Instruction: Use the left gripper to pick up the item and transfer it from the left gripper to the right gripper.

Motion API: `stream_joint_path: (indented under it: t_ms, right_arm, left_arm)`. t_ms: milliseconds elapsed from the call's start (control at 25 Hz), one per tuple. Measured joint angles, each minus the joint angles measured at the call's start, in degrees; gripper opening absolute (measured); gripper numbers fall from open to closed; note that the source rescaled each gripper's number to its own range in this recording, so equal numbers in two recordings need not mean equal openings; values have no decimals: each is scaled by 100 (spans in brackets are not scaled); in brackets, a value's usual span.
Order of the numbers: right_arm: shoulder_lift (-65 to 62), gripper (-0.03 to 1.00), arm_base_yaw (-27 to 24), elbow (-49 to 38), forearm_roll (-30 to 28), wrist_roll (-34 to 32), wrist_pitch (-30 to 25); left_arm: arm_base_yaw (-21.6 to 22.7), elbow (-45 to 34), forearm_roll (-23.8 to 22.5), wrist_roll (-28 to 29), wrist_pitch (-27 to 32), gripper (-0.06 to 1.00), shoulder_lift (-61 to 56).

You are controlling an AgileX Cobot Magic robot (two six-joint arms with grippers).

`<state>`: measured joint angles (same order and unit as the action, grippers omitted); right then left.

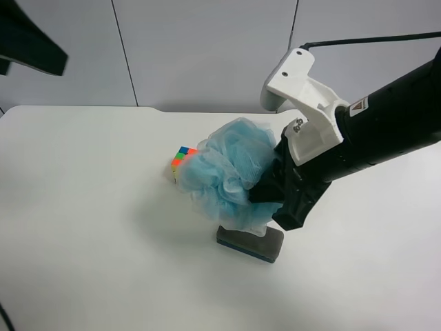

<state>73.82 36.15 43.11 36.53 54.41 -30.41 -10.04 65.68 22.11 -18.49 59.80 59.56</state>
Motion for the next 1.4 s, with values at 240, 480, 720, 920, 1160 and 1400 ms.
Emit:
stream_joint_path:
  t_ms: [240,480,720,920,1160,1400]
  right_arm:
    - [0,6,0,0,0,-4,-108]
    - [0,4,0,0,0,-4,-108]
    - [0,4,0,0,0,-4,-108]
    - [0,2,0,0,0,-4,-108]
    - [0,2,0,0,0,-4,-108]
    - [0,2,0,0,0,-4,-108]
  left_arm:
    - [6,-460,-1355,807,607,100,-1343]
    - [6,-1458,-1759,1355,944,100,-2860]
    - [6,-2407,-2241,1764,999,100,-4371]
    - [6,-3076,-2332,1922,1007,100,-5439]
    - [6,-3384,-2346,1944,865,100,-5968]
    - [6,-3641,-2211,1923,132,100,-5973]
